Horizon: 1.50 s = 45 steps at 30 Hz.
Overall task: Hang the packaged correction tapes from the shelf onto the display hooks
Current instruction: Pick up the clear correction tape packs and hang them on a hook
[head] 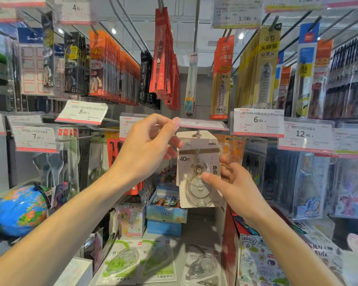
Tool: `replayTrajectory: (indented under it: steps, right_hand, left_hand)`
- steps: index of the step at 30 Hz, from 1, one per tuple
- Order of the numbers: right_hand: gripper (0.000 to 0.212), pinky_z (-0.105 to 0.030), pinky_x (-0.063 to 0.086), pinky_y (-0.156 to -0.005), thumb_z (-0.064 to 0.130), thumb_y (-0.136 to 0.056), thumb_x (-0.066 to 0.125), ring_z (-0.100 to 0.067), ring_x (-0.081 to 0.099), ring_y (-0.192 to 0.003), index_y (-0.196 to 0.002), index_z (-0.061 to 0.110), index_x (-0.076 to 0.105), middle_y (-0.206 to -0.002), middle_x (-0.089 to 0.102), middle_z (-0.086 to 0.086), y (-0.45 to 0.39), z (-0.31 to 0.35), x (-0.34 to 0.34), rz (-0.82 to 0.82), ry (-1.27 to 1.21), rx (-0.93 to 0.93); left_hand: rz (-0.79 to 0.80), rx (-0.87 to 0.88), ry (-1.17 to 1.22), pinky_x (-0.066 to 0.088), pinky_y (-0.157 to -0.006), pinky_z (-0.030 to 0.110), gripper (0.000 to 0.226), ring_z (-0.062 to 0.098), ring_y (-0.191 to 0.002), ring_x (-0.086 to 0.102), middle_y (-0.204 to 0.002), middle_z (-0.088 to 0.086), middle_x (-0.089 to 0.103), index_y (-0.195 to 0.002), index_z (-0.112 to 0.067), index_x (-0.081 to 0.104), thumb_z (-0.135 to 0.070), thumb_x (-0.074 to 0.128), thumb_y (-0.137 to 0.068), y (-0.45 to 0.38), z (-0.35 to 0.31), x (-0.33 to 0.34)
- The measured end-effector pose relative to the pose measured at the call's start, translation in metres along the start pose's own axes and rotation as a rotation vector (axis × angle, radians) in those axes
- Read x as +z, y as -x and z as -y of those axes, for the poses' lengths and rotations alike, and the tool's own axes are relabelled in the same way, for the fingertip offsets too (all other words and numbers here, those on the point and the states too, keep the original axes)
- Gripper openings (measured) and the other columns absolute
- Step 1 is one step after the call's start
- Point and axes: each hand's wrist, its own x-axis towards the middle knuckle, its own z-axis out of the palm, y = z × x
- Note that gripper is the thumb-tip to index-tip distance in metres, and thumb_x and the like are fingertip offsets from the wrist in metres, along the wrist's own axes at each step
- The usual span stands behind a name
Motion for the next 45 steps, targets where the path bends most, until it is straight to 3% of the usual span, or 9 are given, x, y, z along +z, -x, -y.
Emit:
replayTrajectory:
  steps: [9, 15, 20, 23, 26, 30, 35, 39, 45]
  right_hand:
    - [0.064, -0.036, 0.059, -0.099, 0.030, -0.090, 0.078, -0.004, 0.074, -0.109, -0.144, 0.032, 0.044, -0.121, 0.077, 0.010, -0.007, -0.011, 0.011, -0.073, 0.008, 0.010]
    - [0.072, -0.011, 0.056, -0.082, 0.023, -0.096, 0.072, 0.001, 0.071, -0.110, -0.150, 0.047, 0.030, -0.131, 0.068, 0.011, -0.010, -0.025, 0.022, -0.152, 0.100, -0.083]
    - [0.076, -0.036, 0.052, -0.109, 0.032, -0.099, 0.067, -0.007, 0.054, -0.137, -0.159, 0.045, 0.023, -0.154, 0.049, 0.016, -0.019, -0.027, 0.031, -0.167, 0.193, -0.061]
    - [0.072, -0.039, 0.051, -0.109, 0.032, -0.100, 0.063, -0.009, 0.051, -0.138, -0.158, 0.045, 0.023, -0.148, 0.041, 0.026, -0.024, -0.032, 0.034, -0.173, 0.273, -0.044]
    - [0.068, -0.021, 0.045, -0.098, 0.039, -0.099, 0.063, 0.004, 0.055, -0.122, -0.155, 0.047, 0.024, -0.141, 0.043, 0.033, -0.030, -0.044, 0.033, -0.191, 0.358, -0.059]
    - [0.071, -0.028, 0.047, -0.096, 0.047, -0.098, 0.062, 0.008, 0.053, -0.113, -0.149, 0.064, 0.016, -0.137, 0.042, 0.037, -0.040, -0.052, 0.037, -0.187, 0.330, -0.026]
    - [0.069, -0.028, 0.044, -0.095, 0.041, -0.098, 0.065, -0.002, 0.051, -0.120, -0.137, 0.074, 0.018, -0.132, 0.043, 0.027, -0.056, -0.056, 0.045, -0.230, 0.287, -0.035]
    - [0.071, -0.023, 0.045, -0.095, 0.041, -0.096, 0.068, 0.003, 0.045, -0.125, -0.138, 0.075, 0.022, -0.121, 0.037, 0.051, -0.060, -0.058, 0.041, -0.209, 0.220, 0.000]
    - [0.064, -0.005, 0.052, -0.078, 0.026, -0.098, 0.065, 0.003, 0.057, -0.124, -0.147, 0.050, 0.034, -0.129, 0.052, 0.034, -0.048, -0.051, 0.022, -0.148, 0.150, 0.030]
  left_hand:
    - [0.011, 0.027, 0.016, 0.056, -0.058, 0.023, 0.018, 0.014, -0.068, 0.073, -0.084, -0.003, 0.079, -0.094, -0.036, 0.070, -0.052, 0.061, -0.091, 0.011, 0.020, -0.001]
    - [-0.013, -0.085, -0.164, 0.058, -0.079, 0.033, 0.010, 0.001, -0.088, 0.070, -0.097, -0.016, 0.074, -0.101, -0.044, 0.063, -0.035, 0.064, -0.098, 0.037, 0.085, 0.011]
    - [0.057, -0.102, -0.247, 0.047, -0.074, 0.006, 0.052, -0.018, -0.105, 0.059, -0.116, -0.034, 0.058, -0.142, -0.053, 0.037, -0.040, 0.062, -0.099, 0.029, 0.113, 0.028]
    - [0.099, -0.059, -0.269, 0.046, -0.054, 0.004, 0.068, -0.019, -0.075, 0.065, -0.095, -0.053, 0.059, -0.142, -0.072, 0.015, -0.040, 0.059, -0.101, 0.019, 0.123, 0.037]
    - [0.083, -0.031, -0.343, 0.050, -0.044, 0.022, 0.073, 0.004, -0.052, 0.067, -0.085, -0.037, 0.063, -0.150, -0.067, 0.007, -0.043, 0.057, -0.102, 0.014, 0.136, 0.043]
    - [0.096, -0.056, -0.352, 0.053, -0.088, 0.025, 0.073, 0.012, -0.110, 0.069, -0.153, -0.012, 0.035, -0.158, -0.052, 0.004, -0.046, 0.052, -0.104, 0.006, 0.154, 0.047]
    - [0.068, -0.062, -0.322, 0.014, -0.089, -0.009, 0.068, 0.001, -0.140, 0.027, -0.157, -0.018, 0.031, -0.162, -0.036, 0.013, -0.037, 0.053, -0.106, -0.006, 0.158, 0.054]
    - [0.084, -0.077, -0.269, 0.013, -0.079, -0.018, 0.068, -0.005, -0.134, 0.027, -0.158, -0.014, 0.035, -0.163, -0.030, 0.018, -0.034, 0.055, -0.105, -0.009, 0.156, 0.055]
    - [0.067, -0.126, -0.178, 0.045, -0.066, -0.002, 0.060, -0.009, -0.097, 0.060, -0.134, -0.032, 0.047, -0.155, -0.043, 0.029, -0.039, 0.058, -0.103, 0.001, 0.140, 0.045]
